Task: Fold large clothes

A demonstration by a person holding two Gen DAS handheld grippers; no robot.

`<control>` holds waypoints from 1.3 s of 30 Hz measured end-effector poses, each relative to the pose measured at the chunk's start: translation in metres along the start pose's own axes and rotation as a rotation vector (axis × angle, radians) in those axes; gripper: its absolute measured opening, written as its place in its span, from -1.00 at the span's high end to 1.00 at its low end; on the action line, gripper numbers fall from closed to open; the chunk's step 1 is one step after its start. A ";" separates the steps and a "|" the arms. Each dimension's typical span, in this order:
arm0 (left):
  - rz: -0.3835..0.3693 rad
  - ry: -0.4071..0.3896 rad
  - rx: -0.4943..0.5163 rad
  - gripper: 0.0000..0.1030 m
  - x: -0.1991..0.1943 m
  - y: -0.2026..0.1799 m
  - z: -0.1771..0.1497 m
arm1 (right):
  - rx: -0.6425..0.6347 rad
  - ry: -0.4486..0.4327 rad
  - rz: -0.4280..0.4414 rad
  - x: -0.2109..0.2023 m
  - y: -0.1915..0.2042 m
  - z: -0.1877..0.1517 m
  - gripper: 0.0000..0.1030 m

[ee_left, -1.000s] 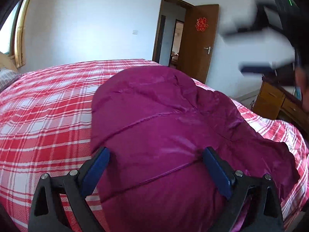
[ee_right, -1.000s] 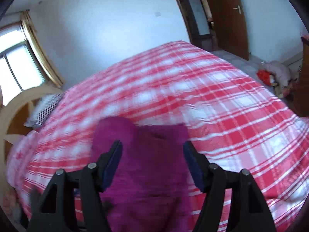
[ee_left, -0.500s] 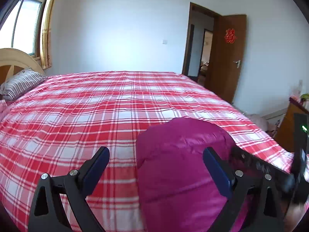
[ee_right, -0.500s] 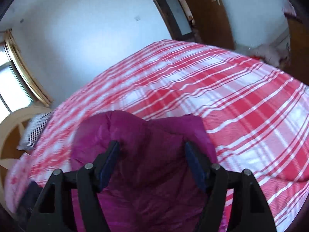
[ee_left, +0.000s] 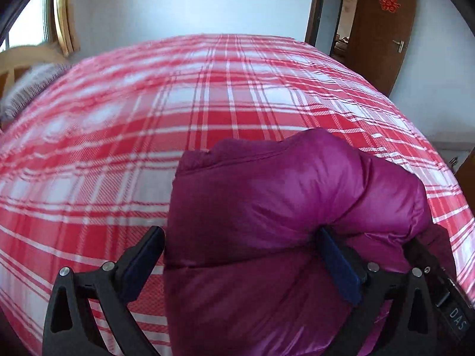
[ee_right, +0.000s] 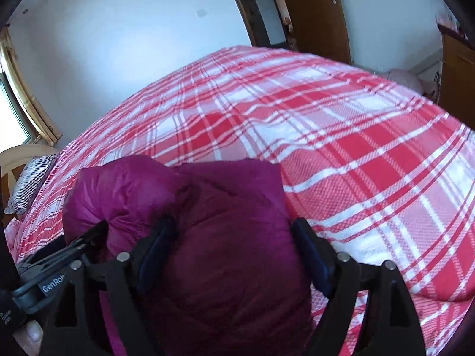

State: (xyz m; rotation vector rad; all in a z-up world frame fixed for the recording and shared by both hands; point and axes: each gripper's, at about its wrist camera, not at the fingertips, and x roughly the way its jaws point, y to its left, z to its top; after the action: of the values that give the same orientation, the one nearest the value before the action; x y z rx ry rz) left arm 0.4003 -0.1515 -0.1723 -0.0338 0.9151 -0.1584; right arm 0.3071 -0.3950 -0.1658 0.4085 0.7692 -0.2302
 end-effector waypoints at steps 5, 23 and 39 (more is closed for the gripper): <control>-0.045 0.031 -0.041 -0.99 0.006 0.000 0.000 | 0.036 0.041 0.026 0.008 -0.005 -0.002 -0.64; -0.024 0.043 -0.024 -0.99 0.014 -0.003 0.000 | 0.016 0.073 0.003 0.015 -0.002 -0.002 -0.65; -0.020 0.038 -0.021 -0.99 0.015 -0.004 0.000 | 0.016 0.073 0.004 0.015 -0.002 -0.002 -0.65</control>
State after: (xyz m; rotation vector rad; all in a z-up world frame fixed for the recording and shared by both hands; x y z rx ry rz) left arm 0.4089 -0.1574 -0.1842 -0.0593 0.9545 -0.1691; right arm 0.3154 -0.3965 -0.1780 0.4355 0.8390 -0.2187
